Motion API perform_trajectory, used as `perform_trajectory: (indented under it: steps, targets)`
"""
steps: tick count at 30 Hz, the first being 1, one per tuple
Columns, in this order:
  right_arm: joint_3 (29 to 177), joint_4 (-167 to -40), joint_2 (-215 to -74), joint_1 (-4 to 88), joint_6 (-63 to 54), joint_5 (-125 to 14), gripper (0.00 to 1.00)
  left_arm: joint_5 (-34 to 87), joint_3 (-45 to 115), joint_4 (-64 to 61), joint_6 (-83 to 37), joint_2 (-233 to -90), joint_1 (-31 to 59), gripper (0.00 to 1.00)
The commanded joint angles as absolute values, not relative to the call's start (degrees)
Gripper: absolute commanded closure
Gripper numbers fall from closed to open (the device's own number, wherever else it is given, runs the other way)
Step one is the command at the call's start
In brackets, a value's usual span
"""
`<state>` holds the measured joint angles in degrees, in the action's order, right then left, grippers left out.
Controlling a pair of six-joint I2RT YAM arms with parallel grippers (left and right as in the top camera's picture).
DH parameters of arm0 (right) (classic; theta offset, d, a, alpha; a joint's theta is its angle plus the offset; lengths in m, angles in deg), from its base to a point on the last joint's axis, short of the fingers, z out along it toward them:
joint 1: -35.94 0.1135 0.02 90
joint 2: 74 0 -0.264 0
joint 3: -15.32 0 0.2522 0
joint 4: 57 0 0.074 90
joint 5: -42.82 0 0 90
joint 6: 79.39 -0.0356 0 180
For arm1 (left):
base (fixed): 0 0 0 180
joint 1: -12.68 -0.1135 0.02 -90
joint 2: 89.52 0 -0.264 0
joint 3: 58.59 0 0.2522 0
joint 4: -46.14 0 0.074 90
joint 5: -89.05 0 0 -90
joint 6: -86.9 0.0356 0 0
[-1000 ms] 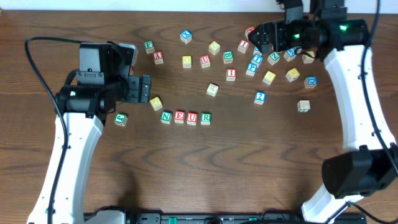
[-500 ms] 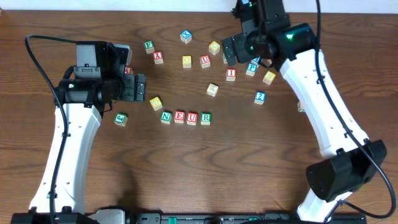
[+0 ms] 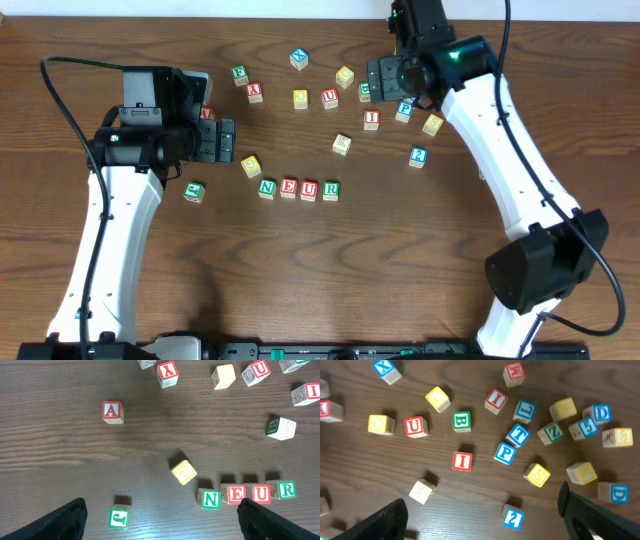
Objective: Spell out NEURIPS
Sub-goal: 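Raise the right arm and move its gripper over the red I block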
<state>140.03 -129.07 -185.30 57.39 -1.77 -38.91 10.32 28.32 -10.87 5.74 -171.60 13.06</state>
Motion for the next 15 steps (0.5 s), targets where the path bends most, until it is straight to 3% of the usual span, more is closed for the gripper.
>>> perform_trajectory:
  steps: [1,9,13,15]
  targets:
    - [140.7,-129.2,-188.3,59.7,-6.8,-36.0,0.07,10.4,29.5,-10.9,5.9,-171.5,12.8,0.05]
    - [140.7,-128.1,-194.2,64.6,-9.4,-30.5,0.14,10.4,29.5,-10.9,5.9,-171.5,12.8,0.05]
    - [140.7,-127.1,-196.3,65.3,-10.9,-29.9,0.36,10.4,29.5,-10.9,5.9,-171.5,12.8,0.05]
    - [140.7,-126.9,-197.0,65.3,-11.3,-29.9,0.37,10.4,29.5,-10.9,5.9,-171.5,12.8,0.05]
